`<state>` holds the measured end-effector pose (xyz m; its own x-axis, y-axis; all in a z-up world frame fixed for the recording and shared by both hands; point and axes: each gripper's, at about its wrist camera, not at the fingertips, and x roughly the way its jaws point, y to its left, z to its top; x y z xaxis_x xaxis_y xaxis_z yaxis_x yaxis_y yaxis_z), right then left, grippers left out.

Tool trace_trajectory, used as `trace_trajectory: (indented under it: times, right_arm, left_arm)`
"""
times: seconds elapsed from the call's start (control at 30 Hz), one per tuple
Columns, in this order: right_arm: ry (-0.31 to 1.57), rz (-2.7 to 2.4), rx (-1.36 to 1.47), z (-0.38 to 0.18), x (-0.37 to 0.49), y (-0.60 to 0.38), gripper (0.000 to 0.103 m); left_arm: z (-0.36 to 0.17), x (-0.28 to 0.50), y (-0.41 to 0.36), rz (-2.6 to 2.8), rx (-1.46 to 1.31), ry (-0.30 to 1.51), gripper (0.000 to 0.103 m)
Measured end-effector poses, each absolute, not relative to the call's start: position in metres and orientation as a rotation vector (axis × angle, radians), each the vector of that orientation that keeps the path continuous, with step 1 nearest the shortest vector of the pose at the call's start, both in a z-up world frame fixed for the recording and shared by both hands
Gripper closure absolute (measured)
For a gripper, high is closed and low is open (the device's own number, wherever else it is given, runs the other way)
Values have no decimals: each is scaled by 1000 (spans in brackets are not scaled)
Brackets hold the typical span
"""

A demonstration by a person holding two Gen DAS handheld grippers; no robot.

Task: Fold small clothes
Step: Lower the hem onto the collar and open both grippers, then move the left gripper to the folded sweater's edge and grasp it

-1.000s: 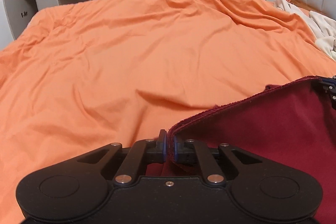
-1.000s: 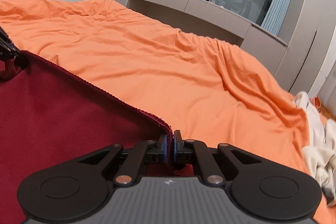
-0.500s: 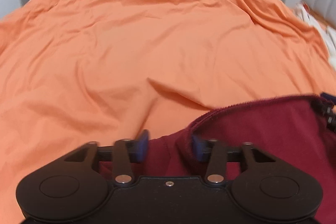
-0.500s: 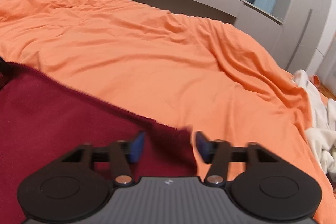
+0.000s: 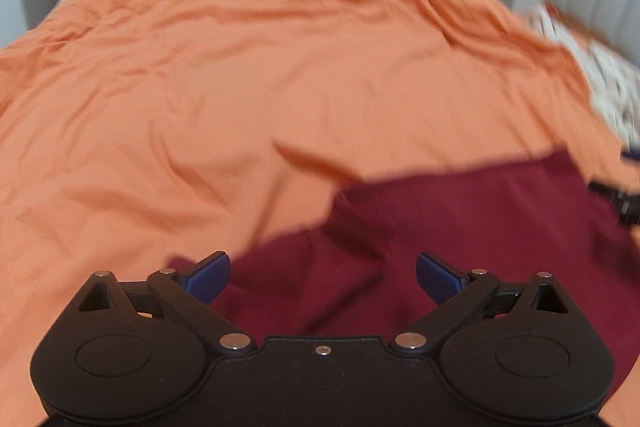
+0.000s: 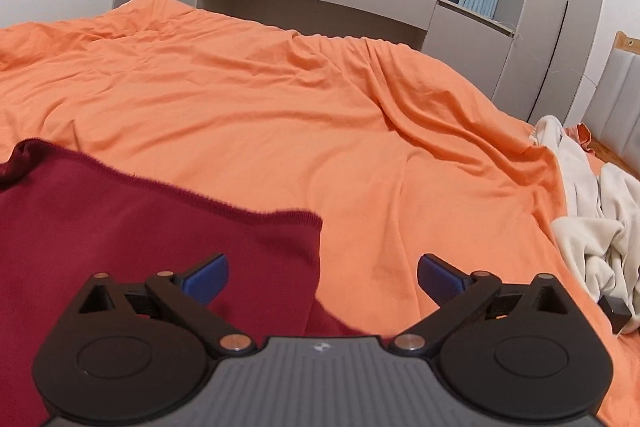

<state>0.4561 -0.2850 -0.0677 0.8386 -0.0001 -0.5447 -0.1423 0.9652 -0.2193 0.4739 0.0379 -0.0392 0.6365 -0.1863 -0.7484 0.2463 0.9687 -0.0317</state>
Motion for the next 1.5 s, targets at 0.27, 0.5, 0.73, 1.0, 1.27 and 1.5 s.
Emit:
trace_trajectory:
  times: [0.27,0.5,0.73,1.0,1.27,1.5]
  right_arm:
    - [639,26,-257,-99,449,-301,0]
    - [628,-1,-202,-95,438,-311,0]
    - [548,27,-231,-70,401,-292,0]
    - [476,139,-207,-49,346,-248,0]
    - [480,211,-156,-52,308,-212,0]
    - [512,196,-178,-64,307,-194,0]
  left_arm:
    - [-60,492,38,-30,166,848,3]
    - [-58,506,85,159,49,850,3]
    - [-29,465,96,99,-46,798,1]
    - [-8,386,72,1,-73,755,1]
    - [-9,324,62,-13,-176,736,1]
    - [-27,302,74,-41,-344,712,1]
